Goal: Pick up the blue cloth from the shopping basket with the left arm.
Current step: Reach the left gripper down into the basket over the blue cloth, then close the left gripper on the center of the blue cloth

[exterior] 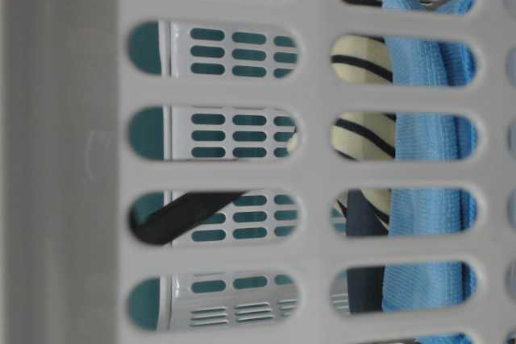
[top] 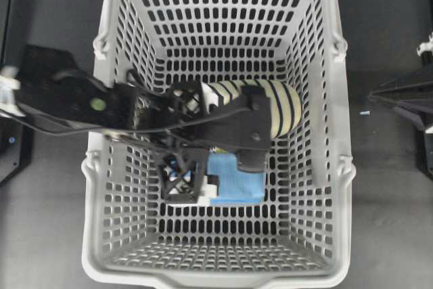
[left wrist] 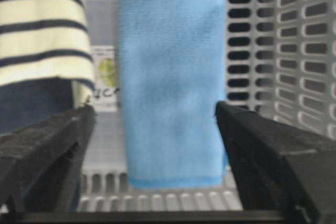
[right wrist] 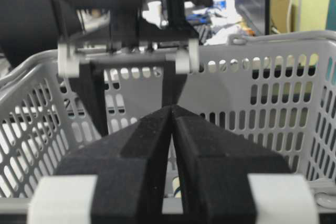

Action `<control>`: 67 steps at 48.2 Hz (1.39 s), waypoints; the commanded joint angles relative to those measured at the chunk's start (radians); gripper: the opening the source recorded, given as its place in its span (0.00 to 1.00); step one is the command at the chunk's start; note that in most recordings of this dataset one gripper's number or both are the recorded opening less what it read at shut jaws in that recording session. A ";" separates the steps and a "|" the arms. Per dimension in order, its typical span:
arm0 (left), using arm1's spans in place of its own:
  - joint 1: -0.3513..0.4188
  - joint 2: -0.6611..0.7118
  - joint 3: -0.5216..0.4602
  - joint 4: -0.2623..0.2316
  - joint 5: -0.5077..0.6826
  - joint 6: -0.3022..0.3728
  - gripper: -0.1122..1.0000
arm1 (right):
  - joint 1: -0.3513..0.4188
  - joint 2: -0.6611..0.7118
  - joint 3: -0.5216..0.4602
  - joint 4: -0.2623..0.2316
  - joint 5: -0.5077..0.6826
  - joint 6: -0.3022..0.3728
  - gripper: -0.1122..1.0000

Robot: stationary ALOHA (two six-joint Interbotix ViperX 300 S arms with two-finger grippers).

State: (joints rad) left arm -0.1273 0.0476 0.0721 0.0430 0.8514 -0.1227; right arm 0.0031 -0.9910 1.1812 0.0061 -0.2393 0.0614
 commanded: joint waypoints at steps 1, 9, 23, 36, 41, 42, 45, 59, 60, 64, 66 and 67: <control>-0.009 0.021 -0.021 0.003 -0.005 -0.002 0.92 | 0.002 0.005 -0.020 0.003 -0.005 -0.002 0.10; -0.020 0.061 -0.020 0.003 -0.025 -0.008 0.91 | 0.002 0.005 -0.020 0.003 -0.005 -0.002 0.10; -0.023 0.135 0.017 0.003 -0.074 -0.017 0.91 | 0.002 0.005 -0.015 0.003 0.021 0.000 0.10; -0.023 0.163 0.063 0.002 -0.092 -0.018 0.91 | 0.002 0.005 -0.014 0.003 0.035 0.000 0.10; -0.023 0.158 0.072 0.003 -0.106 -0.018 0.90 | 0.002 0.005 -0.014 0.003 0.038 0.002 0.10; -0.023 0.158 0.074 0.003 -0.107 -0.018 0.89 | 0.002 0.005 -0.014 0.003 0.038 0.002 0.10; -0.023 0.158 0.074 0.003 -0.107 -0.014 0.85 | 0.002 0.003 -0.014 0.003 0.038 0.002 0.10; -0.029 0.115 0.032 0.003 -0.091 -0.003 0.26 | 0.002 0.002 -0.014 0.003 0.038 0.002 0.10; -0.028 0.107 0.023 0.003 -0.086 -0.003 0.25 | 0.002 0.000 -0.014 0.003 0.037 0.002 0.10; -0.028 0.078 -0.029 0.003 -0.043 -0.003 0.25 | 0.002 0.000 -0.014 0.003 0.038 0.002 0.10; -0.028 0.067 -0.060 0.003 -0.012 -0.003 0.25 | 0.002 0.000 -0.014 0.003 0.038 0.002 0.10; -0.028 0.063 -0.075 0.003 0.008 -0.003 0.25 | 0.002 -0.002 -0.014 0.003 0.038 0.002 0.10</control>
State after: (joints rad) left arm -0.1534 0.1626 0.0736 0.0430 0.8069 -0.1243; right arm 0.0031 -0.9956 1.1812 0.0077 -0.1963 0.0614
